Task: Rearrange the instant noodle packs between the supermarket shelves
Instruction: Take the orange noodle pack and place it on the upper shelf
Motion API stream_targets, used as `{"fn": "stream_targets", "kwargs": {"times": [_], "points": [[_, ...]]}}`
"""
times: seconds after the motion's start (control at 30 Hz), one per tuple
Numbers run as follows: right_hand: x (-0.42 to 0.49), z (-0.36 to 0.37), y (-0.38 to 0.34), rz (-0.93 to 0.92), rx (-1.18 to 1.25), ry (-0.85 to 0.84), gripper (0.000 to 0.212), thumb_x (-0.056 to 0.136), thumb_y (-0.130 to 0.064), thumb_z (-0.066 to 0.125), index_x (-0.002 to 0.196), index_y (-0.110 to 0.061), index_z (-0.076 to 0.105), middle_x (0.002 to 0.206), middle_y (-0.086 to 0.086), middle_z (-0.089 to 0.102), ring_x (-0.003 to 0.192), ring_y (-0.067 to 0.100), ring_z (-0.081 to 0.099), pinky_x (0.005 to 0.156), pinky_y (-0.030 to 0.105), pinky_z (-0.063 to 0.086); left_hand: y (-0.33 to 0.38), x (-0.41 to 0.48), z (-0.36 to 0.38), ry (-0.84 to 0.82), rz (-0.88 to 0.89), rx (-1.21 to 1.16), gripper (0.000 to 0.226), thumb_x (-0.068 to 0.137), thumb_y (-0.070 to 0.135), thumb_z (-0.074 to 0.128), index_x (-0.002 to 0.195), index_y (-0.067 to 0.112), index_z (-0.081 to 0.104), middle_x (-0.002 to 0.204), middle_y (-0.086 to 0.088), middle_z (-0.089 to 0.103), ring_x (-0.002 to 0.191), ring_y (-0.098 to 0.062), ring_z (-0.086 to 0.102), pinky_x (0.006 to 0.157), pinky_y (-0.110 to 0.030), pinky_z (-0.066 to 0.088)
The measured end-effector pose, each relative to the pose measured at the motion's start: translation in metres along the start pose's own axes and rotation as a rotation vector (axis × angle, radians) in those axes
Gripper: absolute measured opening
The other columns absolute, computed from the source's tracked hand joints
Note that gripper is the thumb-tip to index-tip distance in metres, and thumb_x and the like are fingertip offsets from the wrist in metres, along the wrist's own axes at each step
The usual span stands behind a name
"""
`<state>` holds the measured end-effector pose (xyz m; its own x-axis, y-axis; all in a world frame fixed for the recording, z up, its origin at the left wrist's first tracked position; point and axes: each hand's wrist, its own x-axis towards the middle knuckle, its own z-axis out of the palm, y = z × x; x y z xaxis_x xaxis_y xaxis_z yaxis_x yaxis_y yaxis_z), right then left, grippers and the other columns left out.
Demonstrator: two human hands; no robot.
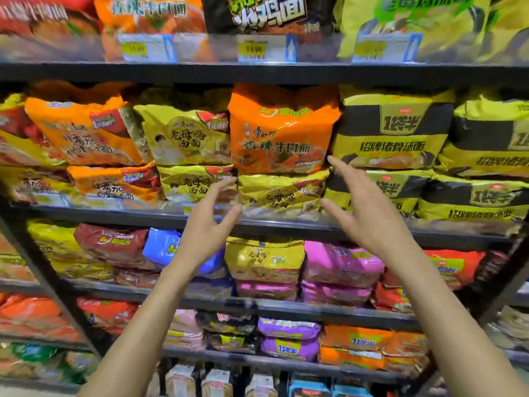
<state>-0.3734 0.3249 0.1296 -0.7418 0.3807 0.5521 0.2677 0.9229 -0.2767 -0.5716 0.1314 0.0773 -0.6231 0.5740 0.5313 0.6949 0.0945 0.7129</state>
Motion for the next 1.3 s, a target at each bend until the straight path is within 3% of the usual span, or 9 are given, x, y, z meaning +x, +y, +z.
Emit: {"fn": "stream_targets", "kwargs": {"times": [0.13,0.3,0.5,0.67,0.87,1.0,1.07,1.17,1.3], "points": [[0.049,0.014,0.007,0.101,0.032,0.156,0.076,0.097,-0.043,0.057,0.158,-0.033,0.013,0.152,0.005,0.042,0.135,0.022,0.046,0.106,0.044,0.043,-0.005,0.059,0.004,0.113,0.169,0.074,0.068,0.098,0.024,0.064,0.155,0.030,0.028,0.145,0.004,0.048,0.131,-0.010,0.048,0.105,-0.026,0.041],[0.075,0.042,0.002,0.149,0.110,0.175,0.084,0.096,-0.047,0.058,0.156,-0.041,0.000,0.154,0.002,0.040,0.139,0.021,0.043,0.108,0.045,0.041,-0.022,0.100,0.009,0.112,0.264,0.106,0.086,0.095,0.036,0.067,0.158,0.034,0.008,0.153,-0.003,0.038,0.139,-0.020,0.045,0.108,-0.049,0.046],[0.094,0.060,-0.004,0.131,0.218,0.240,0.098,0.091,-0.044,0.066,0.153,-0.048,-0.010,0.160,-0.004,0.028,0.142,0.018,0.040,0.108,0.042,0.040,-0.025,0.116,0.020,0.120,0.327,-0.009,0.103,0.091,0.030,0.072,0.156,0.045,-0.007,0.159,0.011,0.022,0.146,-0.025,0.038,0.111,-0.044,0.040],[0.116,0.056,0.009,0.092,0.181,0.293,0.112,0.085,-0.044,0.074,0.152,-0.050,-0.016,0.165,0.005,0.015,0.146,0.031,0.033,0.104,0.059,0.045,-0.008,0.142,0.028,0.124,0.369,0.006,0.108,0.091,0.030,0.073,0.148,0.060,-0.014,0.149,-0.003,0.040,0.133,-0.024,0.048,0.101,-0.041,0.045],[0.117,0.076,0.010,0.014,0.222,0.375,0.116,0.081,-0.026,0.082,0.153,-0.045,-0.007,0.156,0.007,0.027,0.143,0.038,0.034,0.108,0.063,0.038,-0.016,0.137,0.029,0.145,0.406,0.001,0.104,0.092,0.029,0.071,0.150,0.057,-0.010,0.148,0.041,0.015,0.140,-0.015,0.035,0.108,-0.062,0.041],[0.105,0.076,0.010,-0.050,0.290,0.442,0.118,0.078,-0.021,0.083,0.152,-0.046,-0.004,0.143,-0.008,0.032,0.136,0.017,0.038,0.107,0.047,0.040,-0.011,0.130,0.030,0.193,0.413,-0.131,0.102,0.090,0.023,0.072,0.151,0.056,-0.003,0.160,0.033,0.006,0.153,-0.021,0.023,0.114,-0.059,0.037],[0.097,0.075,0.006,-0.071,0.325,0.461,0.116,0.078,-0.022,0.082,0.152,-0.050,-0.003,0.142,-0.021,0.025,0.136,-0.002,0.030,0.108,0.040,0.036,-0.008,0.122,0.029,0.214,0.429,-0.169,0.101,0.089,0.022,0.072,0.152,0.052,0.001,0.159,0.036,0.005,0.154,-0.021,0.022,0.116,-0.058,0.034],[0.089,0.073,0.001,-0.103,0.333,0.454,0.117,0.078,-0.025,0.082,0.150,-0.055,-0.005,0.140,-0.050,0.009,0.136,-0.013,0.022,0.109,0.033,0.034,-0.006,0.113,0.024,0.217,0.429,-0.172,0.098,0.089,0.024,0.073,0.154,0.047,0.002,0.163,0.028,0.007,0.153,-0.021,0.024,0.115,-0.058,0.036],[0.084,0.072,0.000,-0.100,0.349,0.432,0.112,0.077,-0.024,0.083,0.152,-0.047,0.003,0.137,-0.053,0.009,0.129,-0.022,0.024,0.101,0.003,0.029,-0.007,0.105,0.017,0.187,0.404,-0.194,0.098,0.092,0.024,0.071,0.153,0.054,0.001,0.166,0.009,0.013,0.151,-0.021,0.030,0.111,-0.055,0.043]]}}
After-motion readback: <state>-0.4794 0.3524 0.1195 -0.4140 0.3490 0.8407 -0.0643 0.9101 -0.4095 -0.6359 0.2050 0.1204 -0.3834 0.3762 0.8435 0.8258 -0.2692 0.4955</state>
